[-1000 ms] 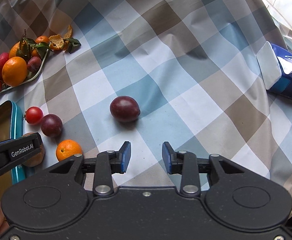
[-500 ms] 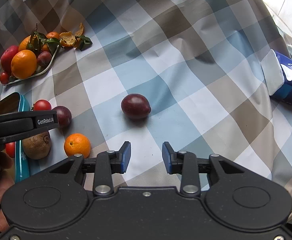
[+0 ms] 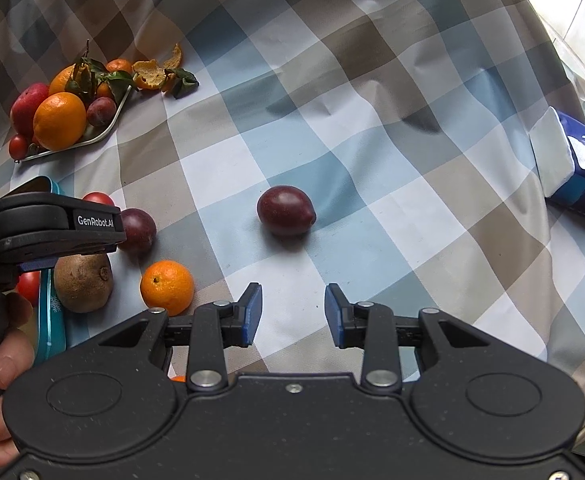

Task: Organize fruits

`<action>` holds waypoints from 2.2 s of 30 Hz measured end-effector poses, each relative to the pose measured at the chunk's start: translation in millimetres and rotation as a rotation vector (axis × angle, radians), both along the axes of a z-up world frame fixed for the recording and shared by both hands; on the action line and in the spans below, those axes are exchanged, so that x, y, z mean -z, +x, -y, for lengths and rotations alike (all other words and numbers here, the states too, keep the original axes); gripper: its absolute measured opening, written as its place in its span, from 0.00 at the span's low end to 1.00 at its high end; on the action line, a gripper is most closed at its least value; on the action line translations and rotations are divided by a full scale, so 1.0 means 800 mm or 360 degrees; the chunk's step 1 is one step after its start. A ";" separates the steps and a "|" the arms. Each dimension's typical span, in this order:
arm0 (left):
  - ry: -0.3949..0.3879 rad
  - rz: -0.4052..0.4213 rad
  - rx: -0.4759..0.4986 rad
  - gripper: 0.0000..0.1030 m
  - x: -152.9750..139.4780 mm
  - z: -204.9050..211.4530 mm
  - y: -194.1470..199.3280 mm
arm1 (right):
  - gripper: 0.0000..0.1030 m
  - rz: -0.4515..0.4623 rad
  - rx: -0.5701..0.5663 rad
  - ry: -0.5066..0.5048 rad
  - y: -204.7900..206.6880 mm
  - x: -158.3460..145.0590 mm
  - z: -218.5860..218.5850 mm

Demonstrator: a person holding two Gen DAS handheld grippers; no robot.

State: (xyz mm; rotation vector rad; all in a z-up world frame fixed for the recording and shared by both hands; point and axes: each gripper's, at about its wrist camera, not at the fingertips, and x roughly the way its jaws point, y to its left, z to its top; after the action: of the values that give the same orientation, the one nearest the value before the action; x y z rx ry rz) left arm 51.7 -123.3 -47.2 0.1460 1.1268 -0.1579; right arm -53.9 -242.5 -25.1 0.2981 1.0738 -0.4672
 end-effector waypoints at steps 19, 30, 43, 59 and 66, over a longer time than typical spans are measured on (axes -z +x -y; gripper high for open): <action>-0.0153 -0.0118 0.0333 0.71 0.002 0.042 -0.032 | 0.42 0.0017 0.0075 0.0013 -0.004 -0.008 0.019; -0.0271 -0.0229 0.0307 0.65 -0.002 0.020 -0.015 | 0.42 0.0022 -0.0104 0.0091 -0.001 -0.010 0.000; -0.0279 -0.0163 0.0285 0.60 -0.023 -0.009 -0.011 | 0.43 -0.0026 -0.0518 0.0205 0.004 -0.009 -0.051; -0.0272 -0.0131 0.0225 0.60 -0.032 -0.033 -0.009 | 0.48 -0.0166 -0.0582 0.0307 0.011 0.026 -0.065; -0.0263 -0.0143 0.0277 0.60 -0.028 -0.027 -0.013 | 0.48 -0.0174 -0.0588 0.0303 0.011 0.027 -0.068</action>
State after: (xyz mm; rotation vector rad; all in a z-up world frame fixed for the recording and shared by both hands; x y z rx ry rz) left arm 41.6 -102.0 -25.1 0.0901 1.1847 -0.4148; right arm -44.8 -188.1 -46.4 0.2361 1.2518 -0.0504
